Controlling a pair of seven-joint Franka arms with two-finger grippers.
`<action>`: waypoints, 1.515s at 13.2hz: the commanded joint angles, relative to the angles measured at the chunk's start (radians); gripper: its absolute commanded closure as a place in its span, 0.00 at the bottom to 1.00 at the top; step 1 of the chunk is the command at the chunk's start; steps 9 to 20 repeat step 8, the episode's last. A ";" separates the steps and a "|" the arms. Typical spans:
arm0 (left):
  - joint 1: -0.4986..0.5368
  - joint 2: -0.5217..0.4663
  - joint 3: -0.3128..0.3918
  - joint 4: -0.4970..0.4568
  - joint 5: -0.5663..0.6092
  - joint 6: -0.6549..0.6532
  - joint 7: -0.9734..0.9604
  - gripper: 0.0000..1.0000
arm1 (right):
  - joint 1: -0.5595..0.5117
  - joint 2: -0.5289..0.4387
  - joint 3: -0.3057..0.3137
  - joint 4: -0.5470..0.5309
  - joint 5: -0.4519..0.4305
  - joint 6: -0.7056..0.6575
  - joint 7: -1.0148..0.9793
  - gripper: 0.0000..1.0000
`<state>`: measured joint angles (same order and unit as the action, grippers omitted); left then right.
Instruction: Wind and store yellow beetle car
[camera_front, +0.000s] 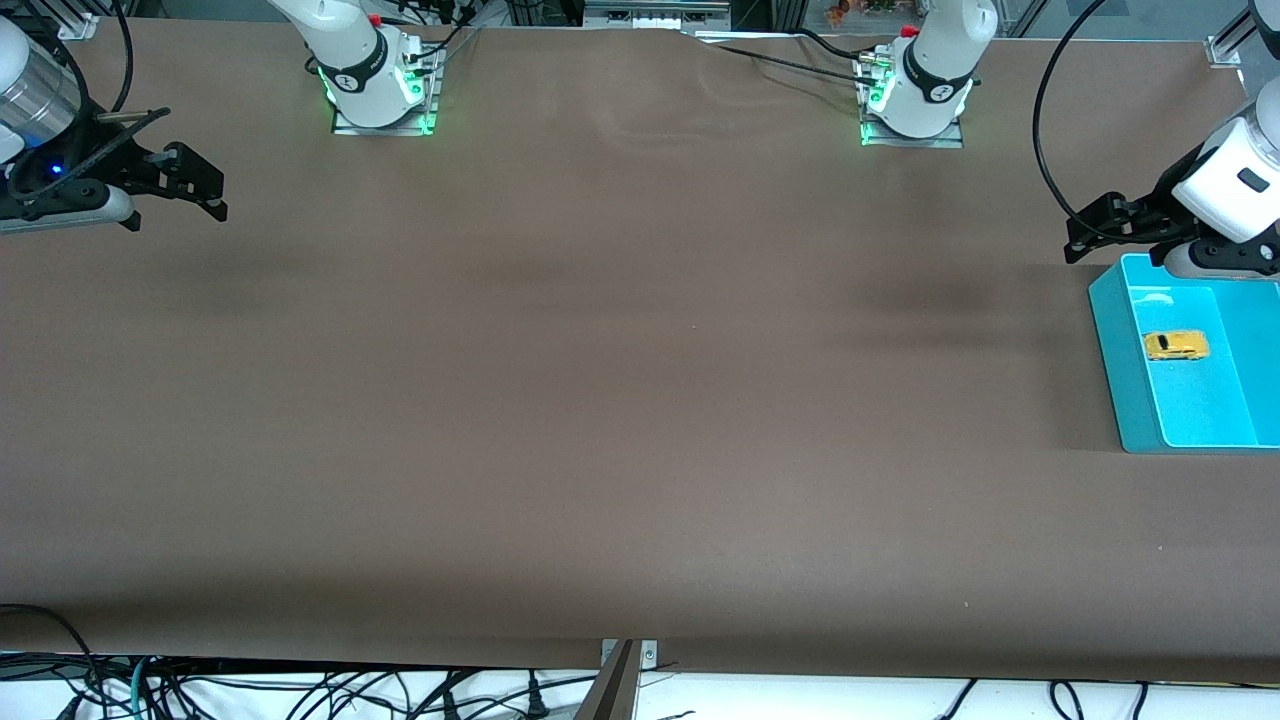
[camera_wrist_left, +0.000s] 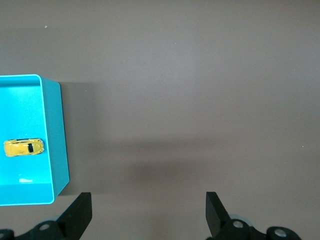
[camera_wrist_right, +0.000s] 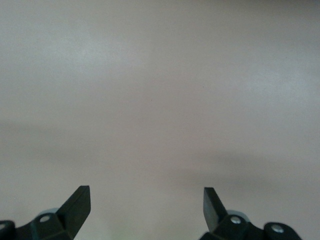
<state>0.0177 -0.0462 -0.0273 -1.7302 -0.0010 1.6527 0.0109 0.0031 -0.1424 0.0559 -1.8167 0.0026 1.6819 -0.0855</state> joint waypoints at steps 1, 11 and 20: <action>-0.005 -0.023 -0.003 -0.017 0.015 -0.010 -0.015 0.00 | 0.003 0.001 -0.002 0.020 -0.004 -0.016 -0.011 0.00; -0.007 -0.007 -0.002 0.008 0.013 -0.022 -0.016 0.00 | 0.003 0.001 -0.002 0.020 -0.004 -0.019 -0.011 0.00; -0.007 -0.007 -0.002 0.008 0.013 -0.022 -0.016 0.00 | 0.003 0.001 -0.002 0.020 -0.004 -0.019 -0.011 0.00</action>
